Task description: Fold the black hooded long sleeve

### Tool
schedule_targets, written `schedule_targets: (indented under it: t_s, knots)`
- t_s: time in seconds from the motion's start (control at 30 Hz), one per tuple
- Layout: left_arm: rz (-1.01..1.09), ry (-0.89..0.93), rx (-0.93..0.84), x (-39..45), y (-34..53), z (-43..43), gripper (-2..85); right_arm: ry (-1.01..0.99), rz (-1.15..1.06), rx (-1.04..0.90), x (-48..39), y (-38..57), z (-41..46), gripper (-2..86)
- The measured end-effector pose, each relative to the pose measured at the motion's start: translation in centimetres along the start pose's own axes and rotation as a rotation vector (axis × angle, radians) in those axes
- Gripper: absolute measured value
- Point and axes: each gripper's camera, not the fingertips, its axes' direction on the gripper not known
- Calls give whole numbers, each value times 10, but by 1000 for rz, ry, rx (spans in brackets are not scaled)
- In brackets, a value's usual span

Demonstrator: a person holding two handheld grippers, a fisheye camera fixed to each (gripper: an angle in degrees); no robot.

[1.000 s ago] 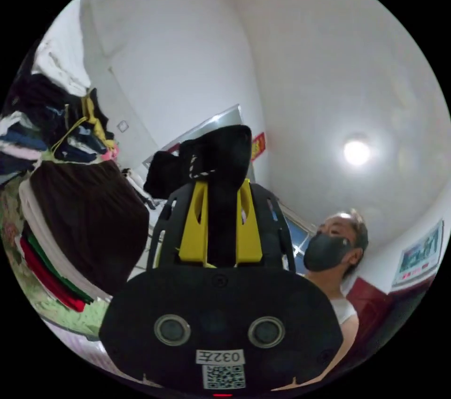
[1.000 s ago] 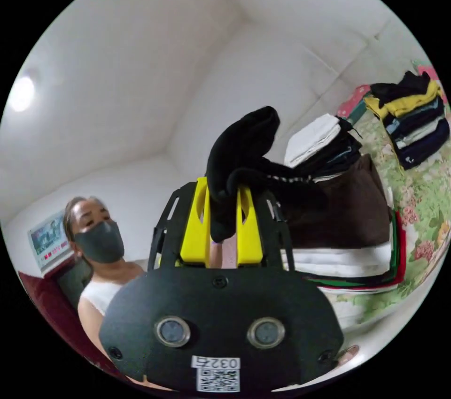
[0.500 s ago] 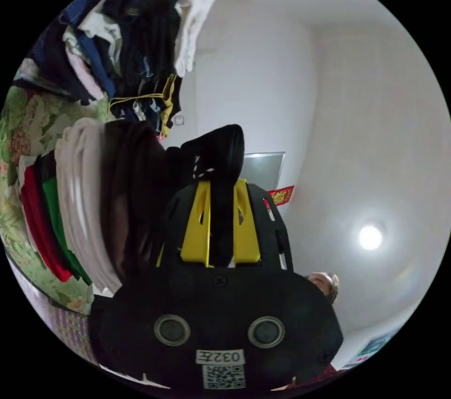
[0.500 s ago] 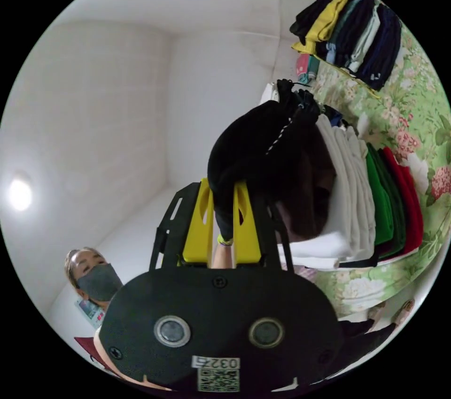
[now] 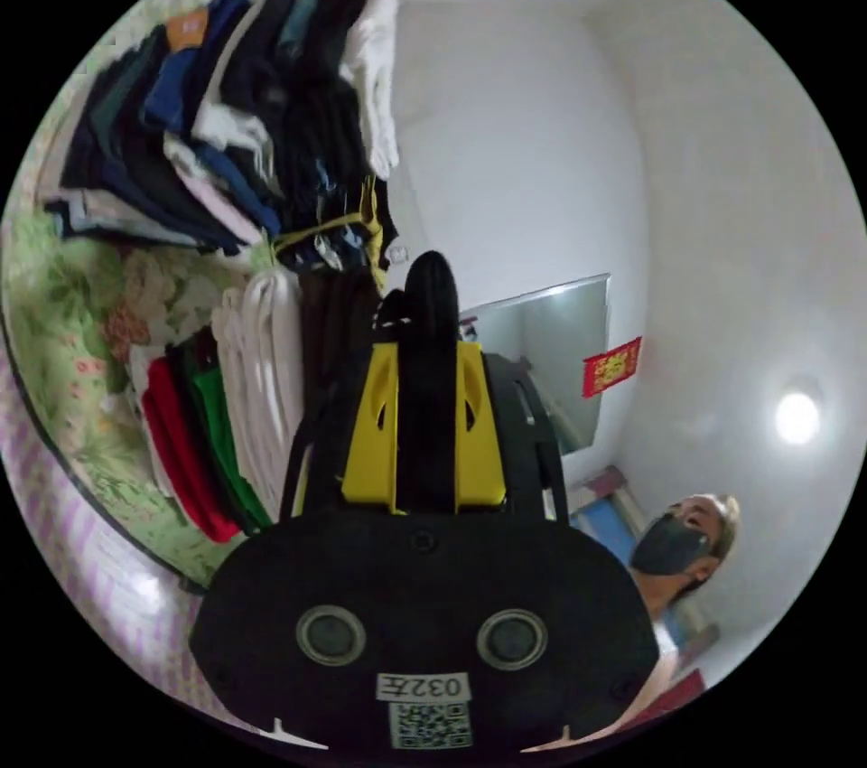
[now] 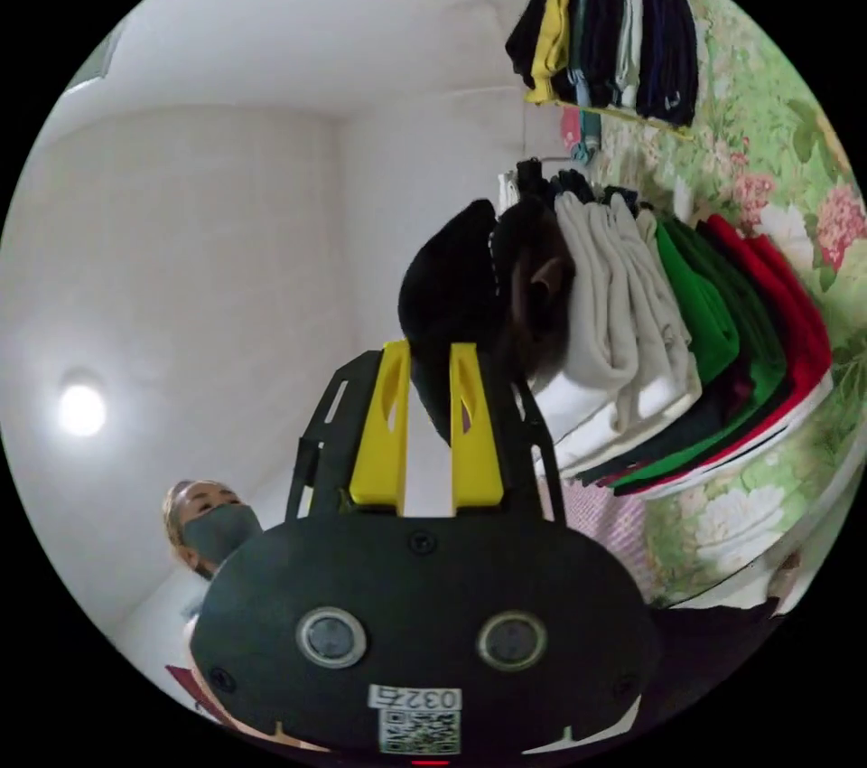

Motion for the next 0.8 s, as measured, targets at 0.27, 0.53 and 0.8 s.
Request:
schedule_targets:
  t_s: [0.27,0.53,0.8]
  knots:
    - [778,-699,87,299,70,69,-2,672,-826,-39,-200,5,101,-7]
    - [896,-1198,-124,359,64,306,-9,1429,-1232,-488,-196,-22,411,-10]
    - [781,-1479,-344,234,85,398,-10,1714,-937,-795,-51,-68,477,-10]
